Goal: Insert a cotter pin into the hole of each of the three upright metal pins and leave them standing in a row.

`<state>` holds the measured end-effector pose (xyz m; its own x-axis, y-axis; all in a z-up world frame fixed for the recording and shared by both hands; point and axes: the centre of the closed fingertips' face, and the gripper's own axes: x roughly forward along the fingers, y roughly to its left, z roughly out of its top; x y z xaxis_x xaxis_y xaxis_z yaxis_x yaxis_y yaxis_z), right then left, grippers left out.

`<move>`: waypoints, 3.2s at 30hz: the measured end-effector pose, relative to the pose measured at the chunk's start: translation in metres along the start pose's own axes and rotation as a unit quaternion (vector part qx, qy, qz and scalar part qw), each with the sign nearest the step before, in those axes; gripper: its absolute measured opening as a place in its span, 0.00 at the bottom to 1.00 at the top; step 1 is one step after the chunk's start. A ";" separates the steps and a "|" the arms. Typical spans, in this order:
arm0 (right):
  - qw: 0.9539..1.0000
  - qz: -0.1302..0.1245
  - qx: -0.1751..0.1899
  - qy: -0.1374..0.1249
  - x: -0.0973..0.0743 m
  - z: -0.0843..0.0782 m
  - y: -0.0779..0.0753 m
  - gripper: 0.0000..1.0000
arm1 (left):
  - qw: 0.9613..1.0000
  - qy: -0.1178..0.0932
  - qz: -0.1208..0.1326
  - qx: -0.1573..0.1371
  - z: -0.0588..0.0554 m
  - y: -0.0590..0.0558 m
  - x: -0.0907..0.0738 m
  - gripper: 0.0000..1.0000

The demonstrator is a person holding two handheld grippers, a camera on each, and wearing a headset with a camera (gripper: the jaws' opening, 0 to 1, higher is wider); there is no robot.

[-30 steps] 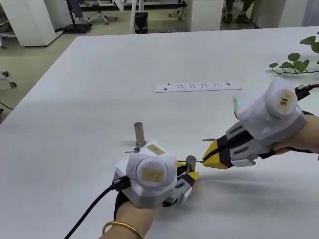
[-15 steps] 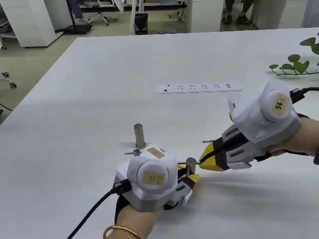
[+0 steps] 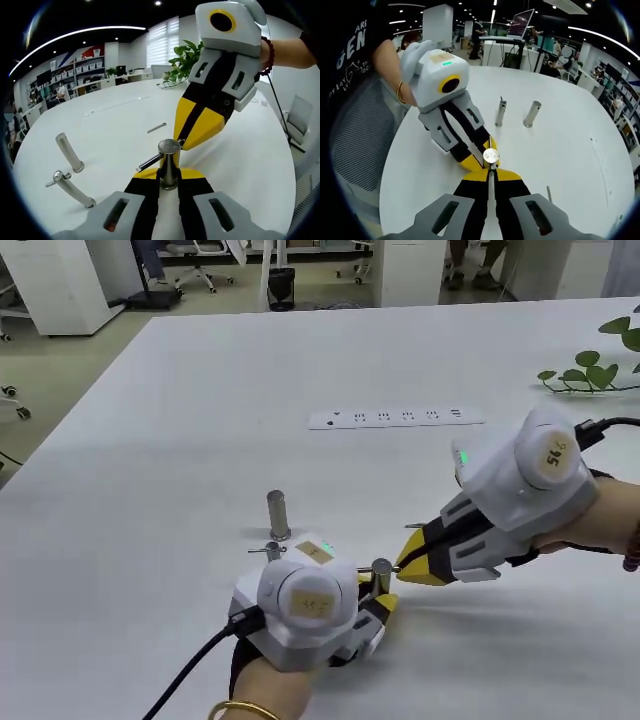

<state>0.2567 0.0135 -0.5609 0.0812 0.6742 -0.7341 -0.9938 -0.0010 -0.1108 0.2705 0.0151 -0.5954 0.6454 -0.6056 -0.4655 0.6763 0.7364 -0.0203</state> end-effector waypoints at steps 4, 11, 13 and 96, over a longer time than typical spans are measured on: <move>1.000 -0.001 0.001 -0.001 0.000 0.000 0.000 0.00 | 1.000 0.013 0.002 0.001 -0.006 0.000 0.000 0.10; 1.000 -0.008 0.004 -0.009 0.000 0.002 -0.001 0.03 | 1.000 0.026 0.000 -0.004 -0.012 -0.003 -0.004 0.18; 1.000 -0.007 0.009 -0.012 0.000 0.003 -0.001 0.05 | 1.000 0.022 -0.002 -0.009 -0.009 -0.003 -0.006 0.21; 0.999 0.014 0.046 0.025 0.022 0.010 0.003 0.08 | 0.995 -0.032 0.056 -0.074 0.003 0.042 -0.120 0.99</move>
<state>0.2546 0.0361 -0.5708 0.0540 0.6372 -0.7688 -0.9983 0.0504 -0.0284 0.2221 0.1176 -0.5375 0.7378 -0.5323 -0.4152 0.5428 0.8334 -0.1039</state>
